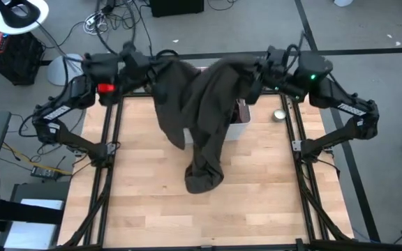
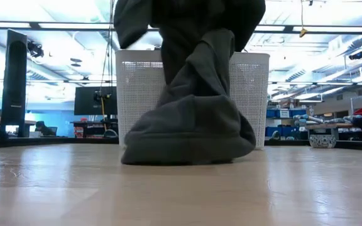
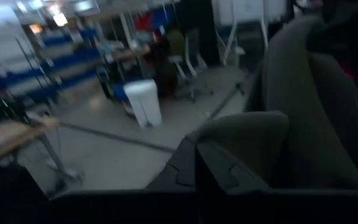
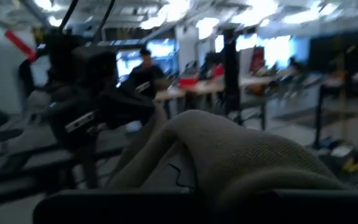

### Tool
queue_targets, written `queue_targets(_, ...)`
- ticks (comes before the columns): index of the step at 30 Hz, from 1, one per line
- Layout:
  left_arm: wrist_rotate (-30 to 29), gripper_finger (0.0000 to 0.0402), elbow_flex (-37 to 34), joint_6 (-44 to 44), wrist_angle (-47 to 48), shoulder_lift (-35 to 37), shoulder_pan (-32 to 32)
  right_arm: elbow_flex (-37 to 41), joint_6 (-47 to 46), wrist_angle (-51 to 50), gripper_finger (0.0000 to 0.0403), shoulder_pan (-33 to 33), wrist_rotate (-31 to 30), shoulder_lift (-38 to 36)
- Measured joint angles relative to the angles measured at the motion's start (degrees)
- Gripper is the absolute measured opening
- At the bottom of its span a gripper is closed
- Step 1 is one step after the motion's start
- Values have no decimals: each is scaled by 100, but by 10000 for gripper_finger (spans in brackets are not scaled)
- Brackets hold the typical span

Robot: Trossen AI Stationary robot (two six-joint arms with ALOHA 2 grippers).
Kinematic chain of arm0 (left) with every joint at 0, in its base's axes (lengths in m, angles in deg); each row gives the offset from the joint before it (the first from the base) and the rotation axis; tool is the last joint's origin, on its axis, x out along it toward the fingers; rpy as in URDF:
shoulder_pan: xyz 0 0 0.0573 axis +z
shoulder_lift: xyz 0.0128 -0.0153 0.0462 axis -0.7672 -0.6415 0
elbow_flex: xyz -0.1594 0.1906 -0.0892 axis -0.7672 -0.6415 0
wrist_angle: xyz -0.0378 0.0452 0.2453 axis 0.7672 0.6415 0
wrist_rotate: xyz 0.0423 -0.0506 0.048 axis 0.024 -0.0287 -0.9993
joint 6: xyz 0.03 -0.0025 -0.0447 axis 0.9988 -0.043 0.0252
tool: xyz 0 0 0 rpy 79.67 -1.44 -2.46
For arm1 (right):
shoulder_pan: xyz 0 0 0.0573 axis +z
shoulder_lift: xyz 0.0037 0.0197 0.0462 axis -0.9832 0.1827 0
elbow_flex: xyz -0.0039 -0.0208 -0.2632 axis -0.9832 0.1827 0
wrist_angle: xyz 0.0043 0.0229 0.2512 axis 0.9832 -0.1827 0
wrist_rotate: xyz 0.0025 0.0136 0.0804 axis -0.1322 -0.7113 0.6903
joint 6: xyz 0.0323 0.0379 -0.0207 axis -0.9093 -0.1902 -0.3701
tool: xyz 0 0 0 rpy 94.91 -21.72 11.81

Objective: Sort clothes
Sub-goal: Put the green hoodie into the white bin

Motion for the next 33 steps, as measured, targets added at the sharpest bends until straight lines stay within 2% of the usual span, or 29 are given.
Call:
queue_targets(4,388,0,4,427,-596,-148,529,-13,202,235,10,-365,4,7)
queue_targets(9,1295,0,4,441,-655,-564,1234,-11,202,223,10,-709,2,260)
queue_targets(12,1771,0,2,426,-472,-860,1520,-11,169,37,10,-812,2,510)
queue_targets(16,2083,0,-7,421,-54,-1163,1743,-11,-289,-633,10,-948,43,921)
queue_targets(21,2528,0,-80,306,640,-1348,1987,-8,-865,-1480,10,-1091,452,1418)
queue_targets(24,3059,0,-400,140,858,-1387,2164,-8,-1115,-1820,10,-1111,715,1701)
queue_targets(28,3933,0,-1218,-198,546,-1370,2392,35,-1264,-2125,10,-1098,833,2008)
queue_targets(33,4077,0,-2199,-458,152,-1367,2467,387,-1454,-2022,10,-1061,970,2313)
